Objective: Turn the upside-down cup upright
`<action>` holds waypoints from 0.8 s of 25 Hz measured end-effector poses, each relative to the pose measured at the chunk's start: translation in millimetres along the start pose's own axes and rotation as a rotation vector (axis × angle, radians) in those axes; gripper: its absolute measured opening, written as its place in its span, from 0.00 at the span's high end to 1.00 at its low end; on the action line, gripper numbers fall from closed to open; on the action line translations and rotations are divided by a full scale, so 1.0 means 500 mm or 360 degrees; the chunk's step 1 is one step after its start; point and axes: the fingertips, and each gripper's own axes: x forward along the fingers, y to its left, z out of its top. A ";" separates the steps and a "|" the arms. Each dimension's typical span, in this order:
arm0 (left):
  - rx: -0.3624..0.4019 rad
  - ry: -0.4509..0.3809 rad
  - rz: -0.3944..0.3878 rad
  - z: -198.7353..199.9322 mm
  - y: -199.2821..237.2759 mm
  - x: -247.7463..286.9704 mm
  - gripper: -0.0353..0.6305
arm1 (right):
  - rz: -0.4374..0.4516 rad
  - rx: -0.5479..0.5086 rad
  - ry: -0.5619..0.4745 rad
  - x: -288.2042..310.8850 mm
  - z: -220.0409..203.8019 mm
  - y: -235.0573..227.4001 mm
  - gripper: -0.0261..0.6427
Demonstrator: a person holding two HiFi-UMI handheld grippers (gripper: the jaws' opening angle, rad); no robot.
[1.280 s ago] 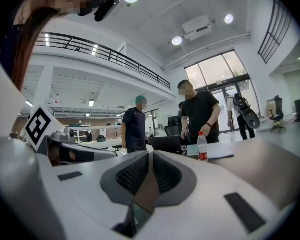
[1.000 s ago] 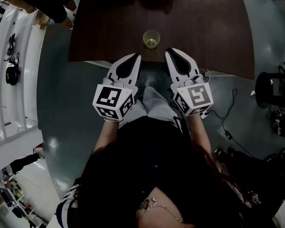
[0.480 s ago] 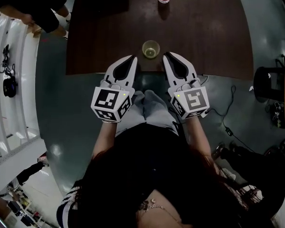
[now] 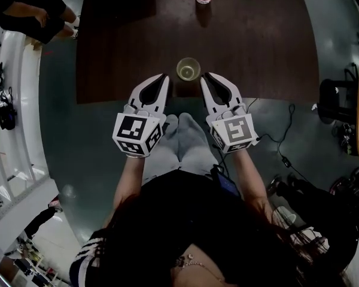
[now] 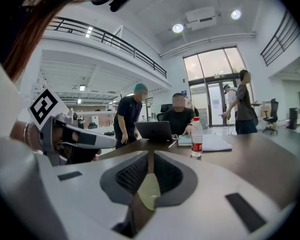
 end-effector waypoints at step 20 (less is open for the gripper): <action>-0.0095 0.0148 0.0037 -0.085 0.045 0.003 0.94 | 0.0029 0.0073 0.0206 0.084 -0.121 -0.001 0.54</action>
